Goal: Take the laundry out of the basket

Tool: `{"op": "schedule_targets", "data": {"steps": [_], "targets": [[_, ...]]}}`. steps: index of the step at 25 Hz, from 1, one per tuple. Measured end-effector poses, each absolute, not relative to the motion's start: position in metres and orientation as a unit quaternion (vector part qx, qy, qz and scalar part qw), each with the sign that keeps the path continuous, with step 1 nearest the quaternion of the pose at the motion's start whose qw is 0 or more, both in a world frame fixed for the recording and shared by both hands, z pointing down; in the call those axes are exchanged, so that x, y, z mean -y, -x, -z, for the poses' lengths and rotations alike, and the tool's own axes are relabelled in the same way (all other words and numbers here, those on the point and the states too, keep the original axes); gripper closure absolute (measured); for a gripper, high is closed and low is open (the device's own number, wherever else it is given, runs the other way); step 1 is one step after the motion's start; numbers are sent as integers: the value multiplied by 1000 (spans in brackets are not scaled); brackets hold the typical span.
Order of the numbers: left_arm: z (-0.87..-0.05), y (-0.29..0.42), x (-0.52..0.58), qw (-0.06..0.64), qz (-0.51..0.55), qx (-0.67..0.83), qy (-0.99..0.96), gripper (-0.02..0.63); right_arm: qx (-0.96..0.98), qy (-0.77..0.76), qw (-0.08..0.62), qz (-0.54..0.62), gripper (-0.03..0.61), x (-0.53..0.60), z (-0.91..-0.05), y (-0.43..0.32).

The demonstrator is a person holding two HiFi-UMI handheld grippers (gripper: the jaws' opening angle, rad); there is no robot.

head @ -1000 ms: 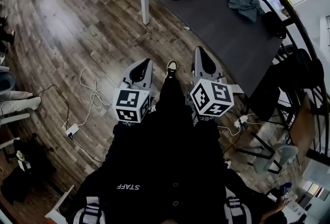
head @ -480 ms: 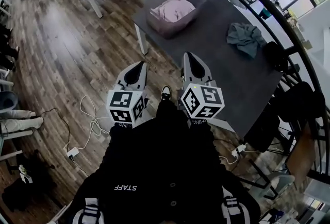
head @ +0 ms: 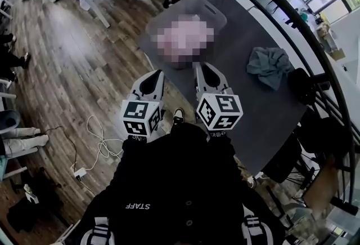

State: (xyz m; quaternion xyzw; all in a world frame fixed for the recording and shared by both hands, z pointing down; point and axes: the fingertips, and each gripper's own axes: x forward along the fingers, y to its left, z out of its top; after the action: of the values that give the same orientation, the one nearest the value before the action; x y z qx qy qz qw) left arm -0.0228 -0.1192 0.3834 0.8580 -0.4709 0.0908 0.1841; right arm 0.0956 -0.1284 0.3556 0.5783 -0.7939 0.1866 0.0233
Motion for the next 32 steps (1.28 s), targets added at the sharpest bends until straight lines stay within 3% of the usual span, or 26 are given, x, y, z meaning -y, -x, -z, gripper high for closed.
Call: {"op": "schedule_targets", "data": {"steps": [19, 32], "targets": [[-442, 34, 211, 232, -131, 465, -844, 612, 770, -597, 101, -202, 563, 201, -407, -101], [-474, 29, 277, 255, -131, 485, -826, 612, 783, -548, 200, -215, 563, 289, -478, -85]]}}
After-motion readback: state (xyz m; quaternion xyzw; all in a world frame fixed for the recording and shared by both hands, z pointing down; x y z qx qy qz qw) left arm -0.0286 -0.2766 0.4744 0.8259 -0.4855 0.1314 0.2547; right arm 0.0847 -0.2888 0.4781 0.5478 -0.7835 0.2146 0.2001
